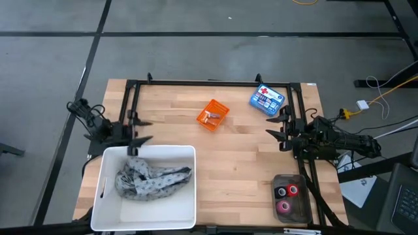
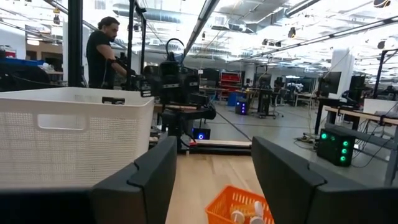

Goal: Pick & place medical supplies in basket/bin
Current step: Return to Home Position

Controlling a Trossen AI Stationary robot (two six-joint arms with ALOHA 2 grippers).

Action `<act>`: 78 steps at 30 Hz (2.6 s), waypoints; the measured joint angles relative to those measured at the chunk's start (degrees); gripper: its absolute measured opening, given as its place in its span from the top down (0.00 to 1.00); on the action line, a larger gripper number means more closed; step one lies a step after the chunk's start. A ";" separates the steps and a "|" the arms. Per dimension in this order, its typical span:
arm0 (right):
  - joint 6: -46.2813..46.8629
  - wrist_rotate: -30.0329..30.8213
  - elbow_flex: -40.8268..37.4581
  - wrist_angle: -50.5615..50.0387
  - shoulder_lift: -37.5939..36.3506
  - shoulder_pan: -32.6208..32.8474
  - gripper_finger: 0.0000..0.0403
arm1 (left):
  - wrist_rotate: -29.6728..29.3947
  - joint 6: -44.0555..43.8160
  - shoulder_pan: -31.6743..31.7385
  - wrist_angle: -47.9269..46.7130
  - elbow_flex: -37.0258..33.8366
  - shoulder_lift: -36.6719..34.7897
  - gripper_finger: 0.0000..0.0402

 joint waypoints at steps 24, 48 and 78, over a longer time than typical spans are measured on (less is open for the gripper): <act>0.25 0.00 0.02 1.28 0.00 0.00 0.48 | 8.41 -4.99 0.08 -7.16 2.80 0.00 0.42; 1.32 0.01 0.00 1.69 0.00 0.00 0.48 | 35.40 -7.45 35.26 -13.69 6.64 0.13 0.42; 1.74 0.01 0.02 0.60 0.00 -0.01 0.48 | 51.02 -15.51 66.40 -6.50 -1.64 3.45 0.42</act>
